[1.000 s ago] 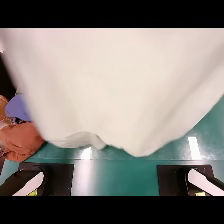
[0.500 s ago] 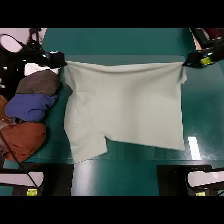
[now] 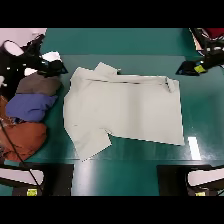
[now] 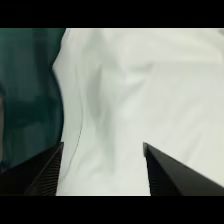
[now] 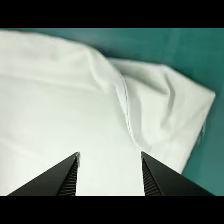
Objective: Fold the shirts.
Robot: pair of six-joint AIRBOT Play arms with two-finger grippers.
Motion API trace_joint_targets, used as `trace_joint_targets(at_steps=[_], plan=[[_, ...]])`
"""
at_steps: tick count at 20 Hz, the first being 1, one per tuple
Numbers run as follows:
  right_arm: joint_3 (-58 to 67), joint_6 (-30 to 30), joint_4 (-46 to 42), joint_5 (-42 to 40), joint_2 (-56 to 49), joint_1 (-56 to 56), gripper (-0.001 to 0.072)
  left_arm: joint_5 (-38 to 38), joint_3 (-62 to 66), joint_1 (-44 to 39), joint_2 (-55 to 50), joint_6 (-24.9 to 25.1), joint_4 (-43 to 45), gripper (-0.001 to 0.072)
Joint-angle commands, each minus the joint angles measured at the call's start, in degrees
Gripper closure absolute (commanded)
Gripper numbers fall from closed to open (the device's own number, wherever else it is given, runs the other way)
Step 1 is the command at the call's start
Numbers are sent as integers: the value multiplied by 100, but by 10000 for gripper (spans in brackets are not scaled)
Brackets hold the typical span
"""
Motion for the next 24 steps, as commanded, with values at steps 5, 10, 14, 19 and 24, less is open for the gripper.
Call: trace_joint_targets(at_steps=[5,10,14,19,24], plan=[[-2581,-188,820,323,1937,-1014,275,-354,-3038,282,1768,7,348,120],[-3552,-192,852,308,2688,-1495,275,-66,-4513,282,2267,-35,326,120],[-3908,-238,852,306,2994,-1711,275,227,-5056,282,2273,140,-184,120],[-4138,-236,839,302,3182,-1742,275,426,-5473,282,2273,345,-673,308],[-4642,-232,61,551,3211,-1746,275,562,-5416,282,2339,726,-1340,683]])
